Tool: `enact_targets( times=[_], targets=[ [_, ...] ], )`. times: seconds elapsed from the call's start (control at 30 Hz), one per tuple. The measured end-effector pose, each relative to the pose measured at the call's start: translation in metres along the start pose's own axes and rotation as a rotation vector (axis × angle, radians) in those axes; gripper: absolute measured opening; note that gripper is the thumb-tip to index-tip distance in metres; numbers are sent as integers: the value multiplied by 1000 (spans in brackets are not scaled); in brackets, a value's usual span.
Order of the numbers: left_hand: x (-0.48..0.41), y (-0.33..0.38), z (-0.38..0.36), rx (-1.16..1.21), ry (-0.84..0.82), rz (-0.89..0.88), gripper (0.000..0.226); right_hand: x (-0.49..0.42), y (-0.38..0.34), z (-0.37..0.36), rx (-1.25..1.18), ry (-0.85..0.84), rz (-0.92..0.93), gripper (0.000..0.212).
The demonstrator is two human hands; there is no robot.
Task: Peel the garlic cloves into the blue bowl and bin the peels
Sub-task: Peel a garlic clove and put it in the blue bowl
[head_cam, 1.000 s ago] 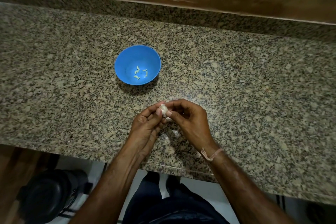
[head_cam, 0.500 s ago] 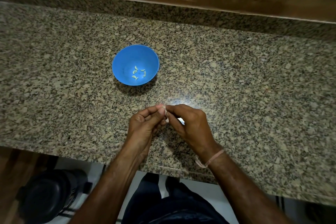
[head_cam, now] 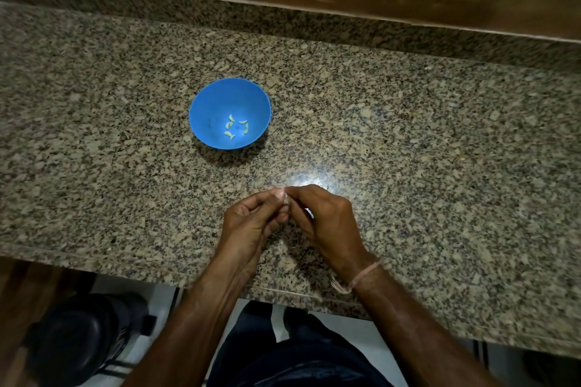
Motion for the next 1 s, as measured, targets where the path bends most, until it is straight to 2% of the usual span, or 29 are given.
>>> enact_targets(
  times=[0.07,0.17,0.37,0.5,0.6,0.67,0.77,0.83,0.93,1.0],
  targets=[
    [-2,-1,2,15,15,8,14,-1,3,-2,-67,-5,-32,18],
    [-6,-3,3,15,8,32,22,-1,11,-5,-248,-2,-190,16],
    [-12,-5,5,-32,2,89,16,6,20,-19,-470,-54,-393,11],
    [-18,-11,14,-54,41,119,11,7,27,-31,-492,-112,-467,8],
    [-23,-15,23,-105,74,99,17,7,30,-39,-496,-167,-495,7],
    [-28,-9,27,-236,116,-9,22,9,37,-44,-447,-174,-527,5],
    [-39,10,29,-734,200,-302,18,17,48,-50,-288,-219,-569,3],
    [-45,16,24,-946,172,-462,19,22,49,-53,-215,-260,-573,7],
    [-52,12,19,-1067,109,-553,29,26,47,-52,-141,-290,-552,10],
    [-50,6,24,-1070,109,-544,48,30,46,-52,-97,-311,-520,11]
  ],
)
Point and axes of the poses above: each hand's wrist, its own x-axis away from the middle knuckle, its own z-axis out of the back of the hand, y = z × x, the point moved 5 cm from there along -x, towards the middle knuckle, and after that the axes turned 13 degrees about x, right-handed, at the moved point
